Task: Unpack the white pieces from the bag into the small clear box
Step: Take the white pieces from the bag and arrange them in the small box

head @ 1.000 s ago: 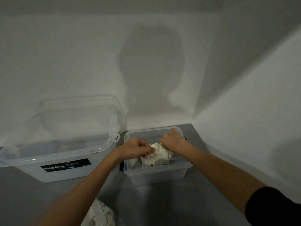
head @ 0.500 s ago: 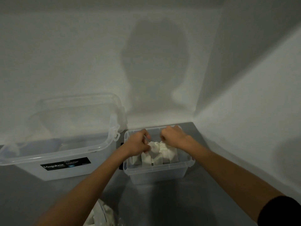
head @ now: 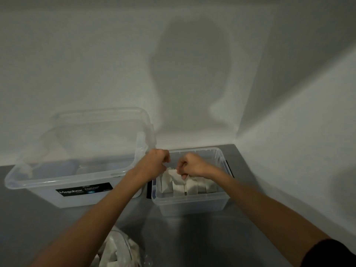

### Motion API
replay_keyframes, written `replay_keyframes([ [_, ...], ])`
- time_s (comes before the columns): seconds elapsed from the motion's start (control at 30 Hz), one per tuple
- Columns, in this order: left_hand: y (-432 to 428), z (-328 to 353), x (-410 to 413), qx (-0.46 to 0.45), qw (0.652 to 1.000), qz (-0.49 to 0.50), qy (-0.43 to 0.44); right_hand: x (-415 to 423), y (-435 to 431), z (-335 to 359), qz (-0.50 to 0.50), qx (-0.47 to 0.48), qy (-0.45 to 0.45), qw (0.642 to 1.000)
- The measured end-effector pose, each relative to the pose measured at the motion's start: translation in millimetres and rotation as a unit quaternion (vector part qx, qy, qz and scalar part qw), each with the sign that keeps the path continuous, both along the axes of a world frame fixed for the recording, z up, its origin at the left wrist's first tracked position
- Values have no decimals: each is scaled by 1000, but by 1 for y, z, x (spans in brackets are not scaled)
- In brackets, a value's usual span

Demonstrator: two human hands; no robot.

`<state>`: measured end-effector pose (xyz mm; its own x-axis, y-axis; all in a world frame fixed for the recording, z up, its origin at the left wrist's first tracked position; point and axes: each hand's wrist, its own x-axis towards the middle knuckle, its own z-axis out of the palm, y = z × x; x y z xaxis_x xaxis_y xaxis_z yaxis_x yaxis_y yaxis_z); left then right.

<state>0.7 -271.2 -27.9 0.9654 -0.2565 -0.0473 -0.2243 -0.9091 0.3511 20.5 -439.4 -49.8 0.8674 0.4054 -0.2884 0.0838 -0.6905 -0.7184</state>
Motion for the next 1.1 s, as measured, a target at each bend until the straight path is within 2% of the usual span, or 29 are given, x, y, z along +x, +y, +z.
replay_keyframes([
  [0.23,2,-6,-10,12,999,-2,-46,1,36,-27,14,-4,102,995],
  [0.37,1,-9,-12,28,998,4,-57,2,50,-38,2,-72,76,994],
  [0.57,-2,-15,-14,115,991,-1,-73,3,56,-43,-6,-184,-38,982],
  [0.73,-1,-17,-15,135,987,-8,-85,0,54,-31,12,-212,-36,977],
  [0.87,0,-12,-20,98,992,-25,-77,-5,38,-5,-17,-191,-82,978],
  [1.1,15,32,-50,-58,993,-57,-80,-33,5,82,-75,-80,-176,978],
])
